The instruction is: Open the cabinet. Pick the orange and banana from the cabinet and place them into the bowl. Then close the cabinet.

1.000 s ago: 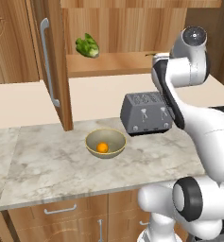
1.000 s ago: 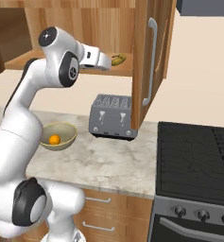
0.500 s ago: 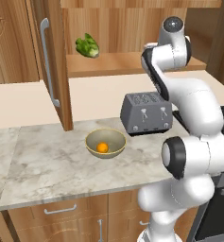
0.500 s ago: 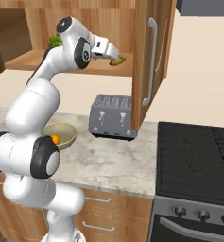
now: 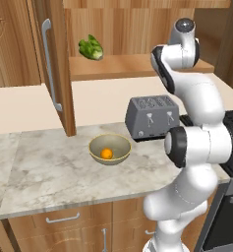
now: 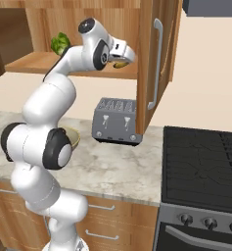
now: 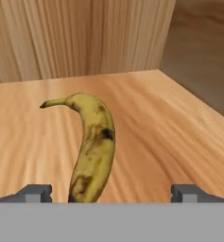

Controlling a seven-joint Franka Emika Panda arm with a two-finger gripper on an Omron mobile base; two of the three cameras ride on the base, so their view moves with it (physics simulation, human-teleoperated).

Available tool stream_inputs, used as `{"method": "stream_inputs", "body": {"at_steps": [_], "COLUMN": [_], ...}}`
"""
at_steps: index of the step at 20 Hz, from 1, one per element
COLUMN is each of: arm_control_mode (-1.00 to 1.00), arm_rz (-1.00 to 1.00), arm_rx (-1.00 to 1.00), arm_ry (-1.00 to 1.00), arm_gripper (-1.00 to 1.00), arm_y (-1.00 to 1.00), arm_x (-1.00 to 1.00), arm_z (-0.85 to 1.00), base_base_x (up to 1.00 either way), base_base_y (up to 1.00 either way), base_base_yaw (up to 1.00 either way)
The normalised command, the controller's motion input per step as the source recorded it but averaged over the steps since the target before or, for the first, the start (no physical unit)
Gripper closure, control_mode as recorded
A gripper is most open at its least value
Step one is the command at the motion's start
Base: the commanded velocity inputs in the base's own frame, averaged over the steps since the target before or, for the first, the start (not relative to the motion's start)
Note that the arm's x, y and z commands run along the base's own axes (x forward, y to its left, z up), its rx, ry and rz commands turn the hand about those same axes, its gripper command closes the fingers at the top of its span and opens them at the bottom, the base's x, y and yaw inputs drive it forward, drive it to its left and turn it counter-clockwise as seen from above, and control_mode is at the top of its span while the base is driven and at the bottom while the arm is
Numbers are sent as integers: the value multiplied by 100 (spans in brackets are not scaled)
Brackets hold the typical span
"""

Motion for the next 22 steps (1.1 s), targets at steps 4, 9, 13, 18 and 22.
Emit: {"method": "stream_inputs", "body": {"at_steps": [4, 9, 13, 18, 22], "arm_control_mode": [-100, -100, -100, -100, -100], "arm_rz": [4, 1, 0, 0, 0], "arm_rx": [7, 3, 1, 0, 0], "arm_ry": [-1, -2, 0, 1, -8], "arm_gripper": [-100, -100, -100, 100, 100], "arm_y": [-11, 0, 0, 0, 21], "arm_x": [46, 53, 49, 8, -32], "arm_z": [-20, -17, -6, -5, 6], "base_base_x": [0, 0, 0, 0, 0], "base_base_y": [0, 0, 0, 0, 0], "base_base_yaw": [0, 0, 0, 0, 0]}}
